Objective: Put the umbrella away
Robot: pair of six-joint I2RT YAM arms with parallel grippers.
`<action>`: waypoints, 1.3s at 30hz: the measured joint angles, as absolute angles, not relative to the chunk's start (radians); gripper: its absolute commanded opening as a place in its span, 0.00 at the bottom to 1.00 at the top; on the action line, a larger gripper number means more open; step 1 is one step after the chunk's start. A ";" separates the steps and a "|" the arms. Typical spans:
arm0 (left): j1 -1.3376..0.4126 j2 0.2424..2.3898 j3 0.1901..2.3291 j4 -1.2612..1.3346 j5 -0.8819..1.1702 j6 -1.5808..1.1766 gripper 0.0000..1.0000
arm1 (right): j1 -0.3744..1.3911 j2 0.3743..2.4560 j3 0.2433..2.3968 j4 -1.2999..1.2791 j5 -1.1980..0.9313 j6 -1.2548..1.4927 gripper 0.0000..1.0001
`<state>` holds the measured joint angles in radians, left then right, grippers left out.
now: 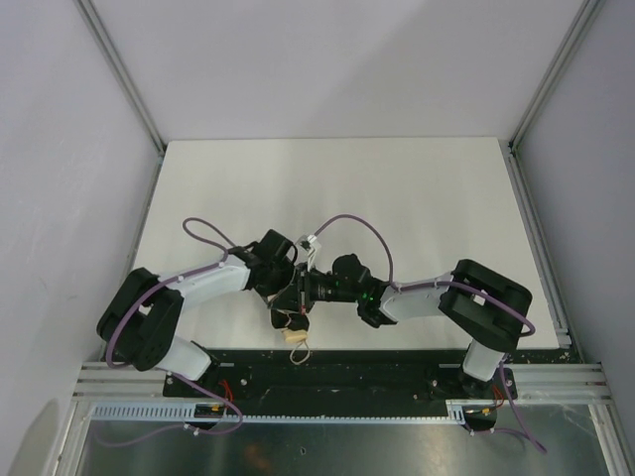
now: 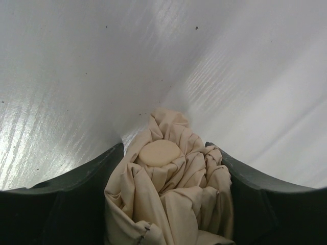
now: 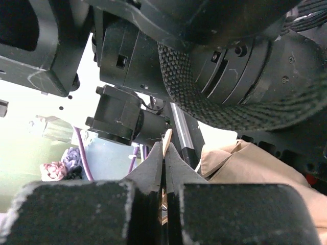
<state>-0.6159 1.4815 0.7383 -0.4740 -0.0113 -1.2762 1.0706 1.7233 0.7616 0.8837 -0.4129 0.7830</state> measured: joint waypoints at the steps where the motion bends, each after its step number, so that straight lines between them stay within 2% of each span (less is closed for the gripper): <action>1: -0.616 1.483 0.738 -0.474 -0.012 -1.281 0.00 | 1.071 1.724 0.759 0.890 -0.409 0.793 0.00; 5: -0.617 1.479 0.741 -0.469 -0.021 -1.284 0.00 | 1.071 1.717 0.762 0.831 -0.397 0.749 0.00; 16: -0.604 1.493 0.757 -0.424 0.004 -1.251 0.00 | 1.092 1.663 0.896 0.395 -0.375 0.327 0.00; 23: -0.599 1.534 0.801 -0.435 0.059 -1.128 0.00 | 1.079 1.684 0.941 0.300 -0.480 0.196 0.00; 27: -0.588 1.528 0.794 -0.431 0.078 -1.106 0.00 | 1.078 1.693 0.954 0.281 -0.466 0.173 0.00; 29: -0.581 1.509 0.775 -0.426 0.076 -1.110 0.00 | 1.097 1.692 0.961 0.260 -0.406 0.175 0.00; 36: -0.572 1.369 0.659 -0.444 -0.017 -1.229 0.00 | 1.258 1.595 0.962 0.130 0.054 0.257 0.00; 39: -0.574 1.348 0.642 -0.459 -0.070 -1.312 0.00 | 1.266 1.547 0.962 0.118 0.177 0.284 0.00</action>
<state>-0.5743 1.3479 0.6422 -0.4595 -0.0700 -1.3121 1.2655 1.5475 0.9619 0.1181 0.1768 0.2844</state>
